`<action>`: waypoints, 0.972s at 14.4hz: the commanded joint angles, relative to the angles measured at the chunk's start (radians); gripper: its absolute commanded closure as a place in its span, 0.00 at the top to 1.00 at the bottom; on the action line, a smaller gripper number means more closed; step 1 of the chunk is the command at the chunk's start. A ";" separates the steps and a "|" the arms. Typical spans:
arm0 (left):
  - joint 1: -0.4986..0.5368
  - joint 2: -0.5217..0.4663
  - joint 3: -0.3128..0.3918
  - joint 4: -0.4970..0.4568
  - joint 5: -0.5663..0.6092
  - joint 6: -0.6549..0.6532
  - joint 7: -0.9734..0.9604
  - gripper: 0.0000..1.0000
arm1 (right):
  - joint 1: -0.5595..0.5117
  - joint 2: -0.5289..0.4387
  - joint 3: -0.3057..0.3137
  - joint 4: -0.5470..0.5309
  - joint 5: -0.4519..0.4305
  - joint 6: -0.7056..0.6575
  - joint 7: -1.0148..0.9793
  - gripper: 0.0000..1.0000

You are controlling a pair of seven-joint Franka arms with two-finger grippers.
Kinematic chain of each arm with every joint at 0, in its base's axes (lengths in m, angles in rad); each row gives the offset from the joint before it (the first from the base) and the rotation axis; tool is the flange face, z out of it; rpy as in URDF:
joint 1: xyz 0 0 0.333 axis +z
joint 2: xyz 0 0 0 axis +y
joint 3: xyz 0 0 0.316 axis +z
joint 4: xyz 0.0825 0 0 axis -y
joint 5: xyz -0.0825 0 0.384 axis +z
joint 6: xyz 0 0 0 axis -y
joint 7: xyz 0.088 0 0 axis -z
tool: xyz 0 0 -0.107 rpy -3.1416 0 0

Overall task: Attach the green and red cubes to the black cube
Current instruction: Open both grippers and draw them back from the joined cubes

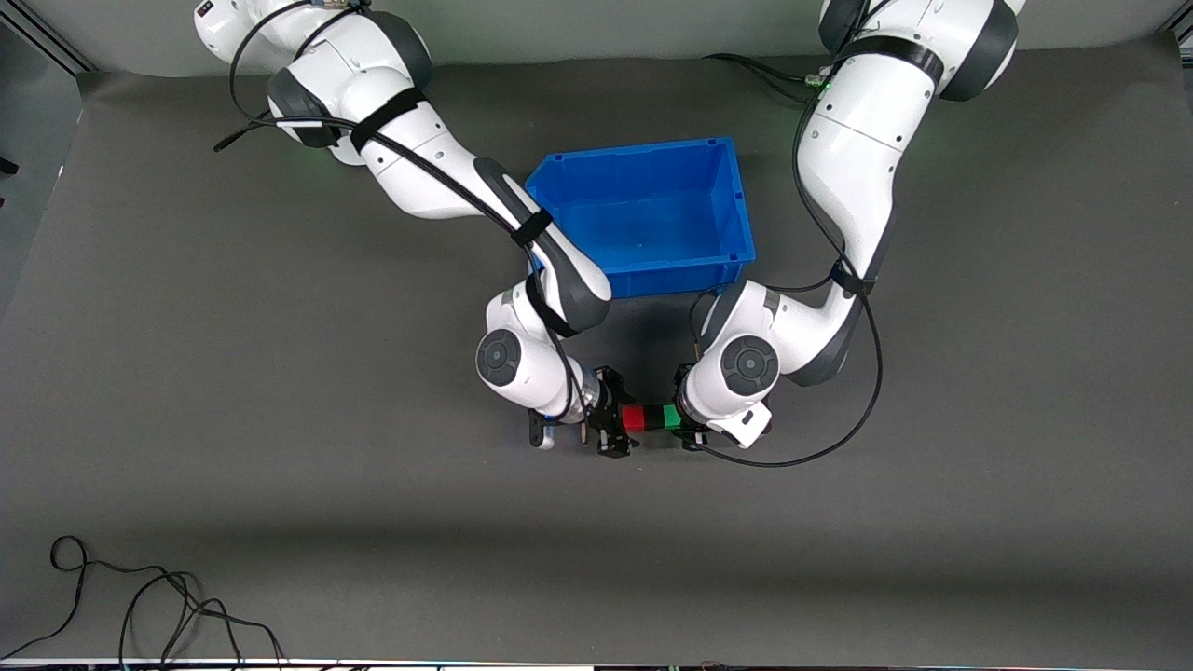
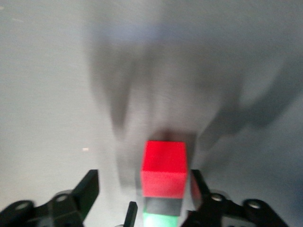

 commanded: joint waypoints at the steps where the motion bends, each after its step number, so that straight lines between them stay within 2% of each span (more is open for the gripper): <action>1: 0.002 -0.023 0.012 0.036 0.048 -0.036 0.009 1.00 | -0.049 -0.043 0.000 -0.019 -0.103 -0.050 0.010 1.00; 4: 0.051 -0.110 0.017 0.054 0.108 -0.164 0.122 1.00 | -0.110 -0.120 0.000 -0.060 -0.174 -0.185 -0.077 1.00; 8: 0.164 -0.271 0.009 0.047 0.064 -0.422 0.511 1.00 | -0.241 -0.282 -0.014 -0.134 -0.175 -0.453 -0.338 1.00; 11: 0.244 -0.342 0.014 0.038 0.064 -0.552 0.778 1.00 | -0.246 -0.396 -0.147 -0.153 -0.200 -0.671 -0.551 1.00; 14: 0.307 -0.446 0.019 -0.063 0.088 -0.571 1.060 1.00 | -0.244 -0.505 -0.215 -0.180 -0.290 -0.779 -0.752 1.00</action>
